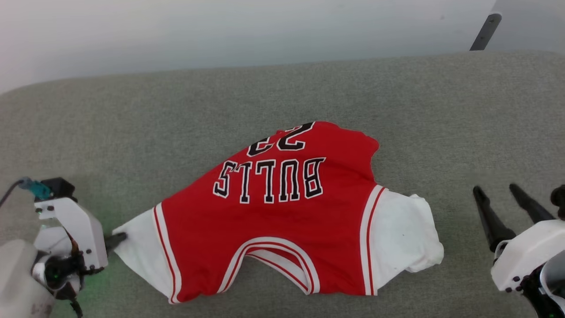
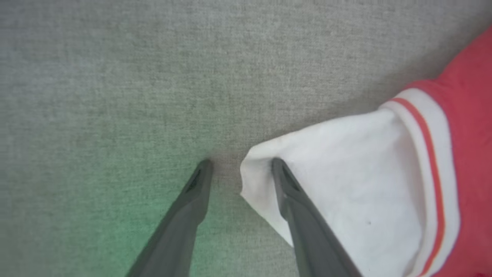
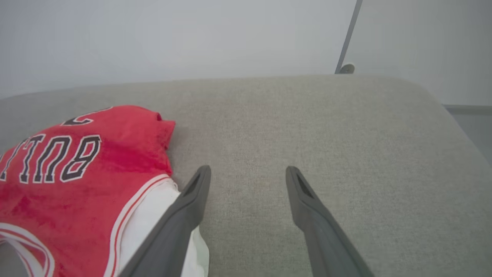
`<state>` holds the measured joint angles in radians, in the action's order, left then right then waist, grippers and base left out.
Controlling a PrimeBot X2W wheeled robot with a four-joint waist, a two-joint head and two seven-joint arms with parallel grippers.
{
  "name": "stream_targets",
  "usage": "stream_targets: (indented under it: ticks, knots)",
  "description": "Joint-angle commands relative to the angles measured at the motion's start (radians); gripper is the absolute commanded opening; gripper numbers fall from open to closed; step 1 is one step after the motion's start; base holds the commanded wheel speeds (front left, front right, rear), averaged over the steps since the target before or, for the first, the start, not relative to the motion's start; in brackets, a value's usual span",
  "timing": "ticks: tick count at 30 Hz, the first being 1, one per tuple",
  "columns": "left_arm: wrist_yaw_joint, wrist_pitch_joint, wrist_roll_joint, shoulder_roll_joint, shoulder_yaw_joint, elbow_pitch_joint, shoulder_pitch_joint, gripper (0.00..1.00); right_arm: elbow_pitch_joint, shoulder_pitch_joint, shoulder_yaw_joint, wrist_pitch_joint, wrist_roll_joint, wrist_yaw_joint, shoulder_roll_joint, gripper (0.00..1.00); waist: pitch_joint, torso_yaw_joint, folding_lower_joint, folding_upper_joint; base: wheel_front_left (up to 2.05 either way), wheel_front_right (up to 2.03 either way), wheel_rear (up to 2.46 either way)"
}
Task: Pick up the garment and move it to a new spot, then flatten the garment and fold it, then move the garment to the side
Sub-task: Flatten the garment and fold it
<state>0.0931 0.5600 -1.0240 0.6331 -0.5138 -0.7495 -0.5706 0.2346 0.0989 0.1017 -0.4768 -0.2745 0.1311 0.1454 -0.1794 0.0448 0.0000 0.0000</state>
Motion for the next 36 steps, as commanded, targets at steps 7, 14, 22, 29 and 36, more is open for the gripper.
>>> stream_targets:
  ticks: [7, 14, 22, 29, 36]
  knots:
    - [0.022, 0.014, -0.01, -0.045, -0.029, -0.032, -0.015, 0.0, -0.021, -0.011, -0.046, -0.217, -0.062, -0.001, 0.041, 1.0, -0.021, -0.025, 0.0, 0.0, 0.0, 0.0, 0.0]
    - [0.028, 0.014, -0.002, -0.062, -0.046, -0.036, -0.056, 0.0, -0.087, 0.027, -0.111, -0.296, -0.101, -0.001, 0.071, 1.0, -0.048, -0.054, 0.0, 0.0, 0.0, 0.0, 0.0]
    - [0.029, -0.005, 0.01, -0.082, -0.06, -0.037, -0.091, 0.0, -0.252, 0.096, -0.164, -0.299, -0.097, -0.001, 0.094, 0.93, -0.078, -0.083, 0.0, 0.0, 0.0, 0.0, 0.0]
    - [0.031, -0.016, 0.012, -0.091, -0.065, -0.039, -0.105, 0.0, -0.368, 0.138, -0.195, -0.282, -0.115, 0.0, 0.102, 0.0, -0.089, -0.097, 0.0, 0.0, 0.0, 0.0, 0.0]
    - [0.026, 0.004, 0.005, -0.074, -0.058, -0.027, -0.137, 0.0, -0.412, 0.21, -0.193, -0.279, -0.189, -0.001, 0.095, 0.0, -0.079, -0.092, 0.0, 0.0, 0.0, 0.0, 0.0]
